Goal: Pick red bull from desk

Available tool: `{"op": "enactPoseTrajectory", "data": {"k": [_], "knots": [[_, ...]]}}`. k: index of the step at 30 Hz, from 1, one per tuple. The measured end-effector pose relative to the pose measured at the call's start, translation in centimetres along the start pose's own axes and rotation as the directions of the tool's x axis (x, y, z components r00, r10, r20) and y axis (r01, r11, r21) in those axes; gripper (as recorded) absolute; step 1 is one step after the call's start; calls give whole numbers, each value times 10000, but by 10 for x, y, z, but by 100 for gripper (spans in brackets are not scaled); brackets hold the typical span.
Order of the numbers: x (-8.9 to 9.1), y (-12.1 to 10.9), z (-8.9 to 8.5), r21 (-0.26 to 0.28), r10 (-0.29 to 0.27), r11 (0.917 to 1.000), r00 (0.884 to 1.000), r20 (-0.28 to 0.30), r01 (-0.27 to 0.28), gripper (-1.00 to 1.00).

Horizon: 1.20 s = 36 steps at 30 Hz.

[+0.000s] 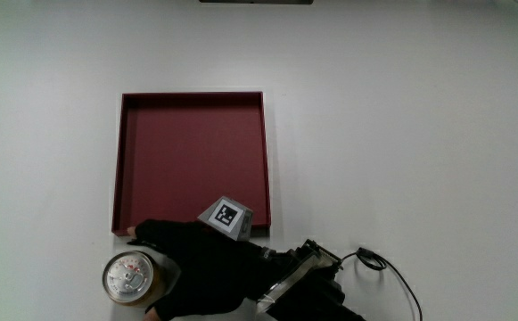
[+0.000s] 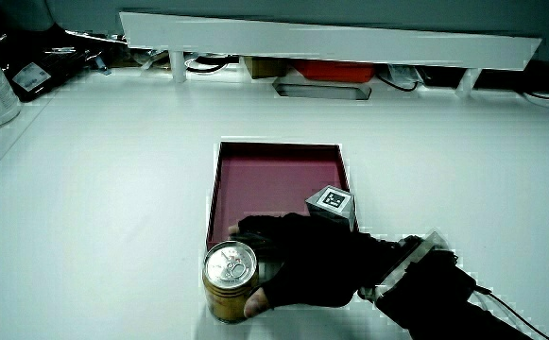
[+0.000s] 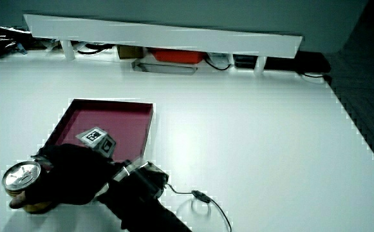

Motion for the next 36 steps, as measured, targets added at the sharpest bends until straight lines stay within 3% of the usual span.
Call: {"op": "enactPoseTrajectory", "data": {"k": [11, 18, 22, 27, 29, 30, 31, 32, 33, 34, 36], "knots": [[-1, 4, -8, 697, 86, 9975, 9988, 476, -119, 63], [1, 3, -9, 1171, 440, 9920, 9983, 369, -481, 87], [3, 2, -10, 1546, 862, 9836, 9950, 507, -931, 100], [4, -2, -12, 1931, 913, 9762, 9948, 454, -984, 100], [6, -3, -12, 2017, 1290, 9712, 9916, 13, -1266, 100], [15, 1, -8, 2340, 2322, 9349, 9585, 1654, -2669, 100], [7, -3, -9, 1920, 1486, 9712, 9886, -259, -1410, 100], [3, -6, -7, 2085, 1336, 9695, 9910, -93, -1288, 100], [4, -5, -5, 2098, 1680, 9639, 9858, -22, -1638, 100], [-3, -8, -3, 1987, 1904, 9654, 9771, -952, -1688, 100], [-7, -11, 4, 2268, 2431, 9493, 9657, -913, -2175, 100]]}}
